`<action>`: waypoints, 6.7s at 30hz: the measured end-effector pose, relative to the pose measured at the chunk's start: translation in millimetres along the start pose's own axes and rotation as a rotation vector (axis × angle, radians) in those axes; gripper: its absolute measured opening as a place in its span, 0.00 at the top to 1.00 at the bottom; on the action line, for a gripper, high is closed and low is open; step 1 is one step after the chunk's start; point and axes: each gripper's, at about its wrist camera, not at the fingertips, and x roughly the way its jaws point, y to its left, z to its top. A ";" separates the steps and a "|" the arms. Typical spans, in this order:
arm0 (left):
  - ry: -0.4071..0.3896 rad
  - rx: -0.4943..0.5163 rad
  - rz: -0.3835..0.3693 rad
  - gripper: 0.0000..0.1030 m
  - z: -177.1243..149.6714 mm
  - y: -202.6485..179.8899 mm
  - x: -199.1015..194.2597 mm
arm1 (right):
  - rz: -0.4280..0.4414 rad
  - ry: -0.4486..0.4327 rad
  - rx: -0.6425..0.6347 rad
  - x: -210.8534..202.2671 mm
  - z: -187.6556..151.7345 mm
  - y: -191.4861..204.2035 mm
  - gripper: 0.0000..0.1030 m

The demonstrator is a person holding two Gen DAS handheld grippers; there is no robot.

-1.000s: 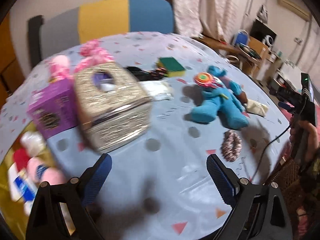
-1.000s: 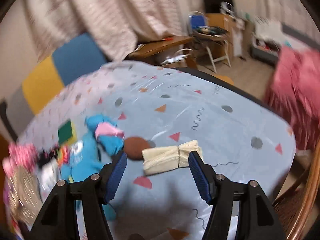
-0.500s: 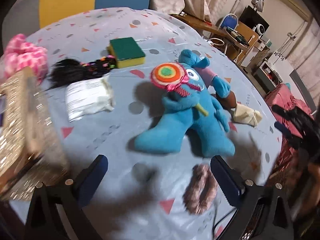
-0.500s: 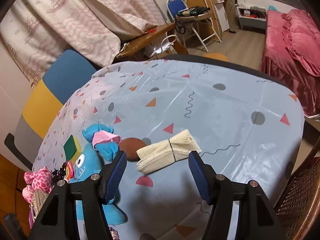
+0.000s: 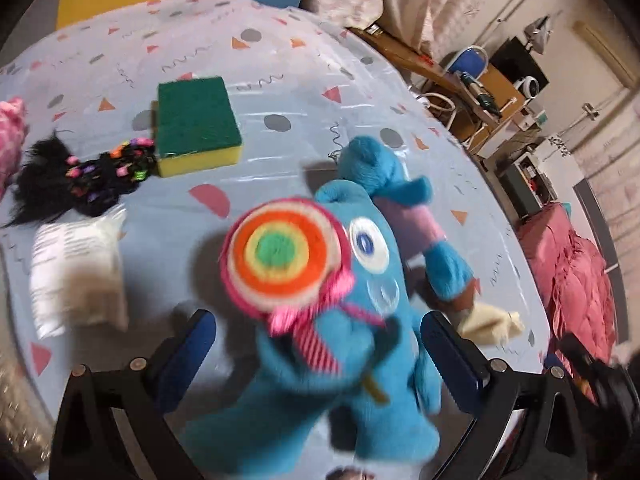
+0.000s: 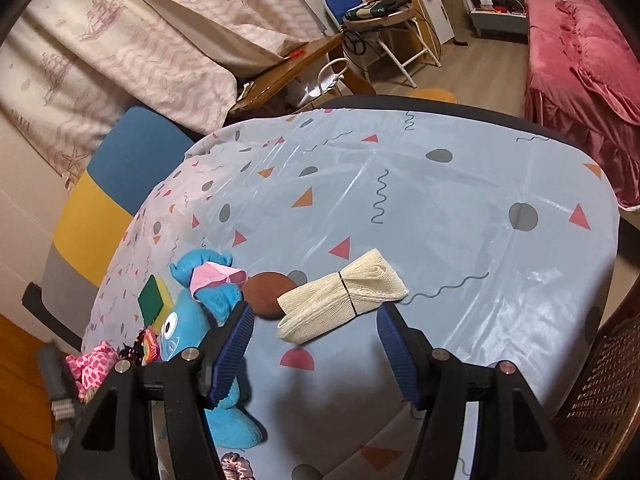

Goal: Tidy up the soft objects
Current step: 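Close right tool on the cream mesh bundle and lift it while left tool grasps the blue lollipop plush, then carry the blue lollipop plush into the gold tin and open left tool, then carry the cream mesh bundle into the gold tin and open right tool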

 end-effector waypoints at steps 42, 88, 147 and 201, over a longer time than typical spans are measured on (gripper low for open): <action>-0.270 0.053 -0.140 0.33 -134.5 58.6 -202.7 | -0.193 0.200 0.021 107.9 23.4 3.5 0.42; -0.526 -0.472 0.369 0.33 -326.9 307.2 -403.8 | -0.323 0.259 -0.689 99.2 -86.3 78.1 0.49; -0.561 -0.450 0.660 0.09 -330.8 248.8 -368.5 | -0.314 0.249 -0.807 88.5 -114.4 100.7 0.52; -0.616 -0.686 0.731 0.09 -412.7 321.0 -419.0 | 0.713 0.555 -1.484 -91.7 -504.2 369.7 0.53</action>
